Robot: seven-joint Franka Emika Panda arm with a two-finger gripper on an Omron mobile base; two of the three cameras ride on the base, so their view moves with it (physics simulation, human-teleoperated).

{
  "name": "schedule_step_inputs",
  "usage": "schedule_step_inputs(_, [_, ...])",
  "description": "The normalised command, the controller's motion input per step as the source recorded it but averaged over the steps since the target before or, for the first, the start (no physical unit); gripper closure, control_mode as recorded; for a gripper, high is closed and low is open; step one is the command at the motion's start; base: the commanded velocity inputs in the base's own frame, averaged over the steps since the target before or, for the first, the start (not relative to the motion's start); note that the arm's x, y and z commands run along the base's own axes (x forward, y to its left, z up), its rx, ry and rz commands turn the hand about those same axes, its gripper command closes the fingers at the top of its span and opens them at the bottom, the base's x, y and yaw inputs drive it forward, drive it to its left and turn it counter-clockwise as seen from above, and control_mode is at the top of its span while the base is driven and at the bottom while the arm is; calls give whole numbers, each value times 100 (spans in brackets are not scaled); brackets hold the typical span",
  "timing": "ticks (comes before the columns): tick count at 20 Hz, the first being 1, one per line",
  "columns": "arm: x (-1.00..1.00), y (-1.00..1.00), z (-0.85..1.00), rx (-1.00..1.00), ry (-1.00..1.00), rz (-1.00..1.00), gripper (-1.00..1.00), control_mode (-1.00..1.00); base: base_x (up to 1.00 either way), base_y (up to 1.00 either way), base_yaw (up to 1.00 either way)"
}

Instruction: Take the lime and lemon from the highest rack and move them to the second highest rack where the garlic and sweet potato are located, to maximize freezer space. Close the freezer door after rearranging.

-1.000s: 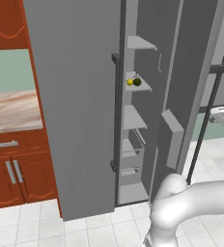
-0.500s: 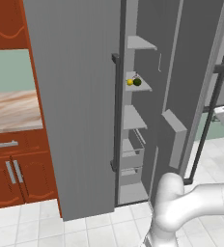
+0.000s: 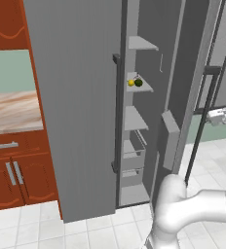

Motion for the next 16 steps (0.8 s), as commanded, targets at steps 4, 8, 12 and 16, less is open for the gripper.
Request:
schedule_step_inputs(4, [0,100,5,0,-16,-15,100,-100,0,0,0])
schedule_step_inputs(8, [0,100,34,-1,4,-22,100,-100,0,0,0])
schedule_step_inputs(12, [0,100,28,-12,16,-17,100,-100,0,0,0])
schedule_step_inputs(16, [5,95,21,-16,33,-12,100,-100,0,0,0])
